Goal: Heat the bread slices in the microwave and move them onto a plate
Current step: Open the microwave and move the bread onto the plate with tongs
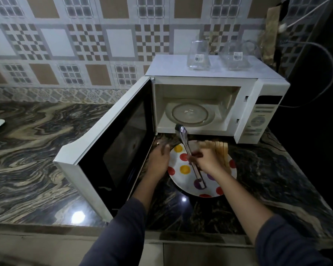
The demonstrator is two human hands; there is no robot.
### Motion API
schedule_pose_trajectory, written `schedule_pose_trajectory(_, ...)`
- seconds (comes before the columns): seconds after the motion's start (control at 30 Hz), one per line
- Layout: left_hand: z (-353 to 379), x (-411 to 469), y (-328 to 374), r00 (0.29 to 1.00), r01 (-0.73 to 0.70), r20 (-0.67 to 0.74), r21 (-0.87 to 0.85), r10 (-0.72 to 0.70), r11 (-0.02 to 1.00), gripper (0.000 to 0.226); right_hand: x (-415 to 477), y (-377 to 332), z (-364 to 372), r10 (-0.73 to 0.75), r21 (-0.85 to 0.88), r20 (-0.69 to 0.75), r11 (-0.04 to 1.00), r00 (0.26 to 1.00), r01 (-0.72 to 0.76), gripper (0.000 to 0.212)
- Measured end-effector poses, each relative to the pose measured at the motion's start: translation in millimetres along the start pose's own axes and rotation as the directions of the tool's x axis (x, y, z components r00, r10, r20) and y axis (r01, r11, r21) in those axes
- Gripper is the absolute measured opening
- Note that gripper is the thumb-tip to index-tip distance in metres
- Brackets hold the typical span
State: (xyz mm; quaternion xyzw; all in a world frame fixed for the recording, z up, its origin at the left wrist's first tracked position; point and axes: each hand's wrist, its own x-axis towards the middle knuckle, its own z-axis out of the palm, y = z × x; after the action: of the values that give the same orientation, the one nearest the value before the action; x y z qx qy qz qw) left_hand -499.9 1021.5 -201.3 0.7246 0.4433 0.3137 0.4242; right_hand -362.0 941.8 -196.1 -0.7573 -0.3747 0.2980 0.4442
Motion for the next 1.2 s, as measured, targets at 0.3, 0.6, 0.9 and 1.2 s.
schedule_pose_trajectory(0.3,12.2,-28.9,-66.3,1.0,-0.013,0.03,0.327,0.003,0.945,0.036,7.5,23.3,19.3,0.182,-0.403,0.028,0.902,0.983,-0.155,0.047)
schedule_pose_trajectory(0.6,19.5,-27.4,-67.6,1.0,0.003,-0.027,0.378,0.008,0.926,0.037,9.9,20.1,26.7,0.106,-0.426,-0.08,0.895,0.991,-0.13,0.046)
schedule_pose_trajectory(0.9,22.5,-11.0,-60.0,0.998,0.013,-0.059,0.281,0.004,0.96,0.025,-3.9,11.7,1.8,-0.096,-0.351,-0.247,0.936,0.964,0.003,0.02)
schedule_pose_trajectory(1.2,37.8,3.6,-46.2,0.994,0.101,-0.05,0.196,-0.093,0.975,0.027,16.5,45.2,-90.0,-0.09,-0.211,-0.538,0.977,0.838,-0.03,0.02)
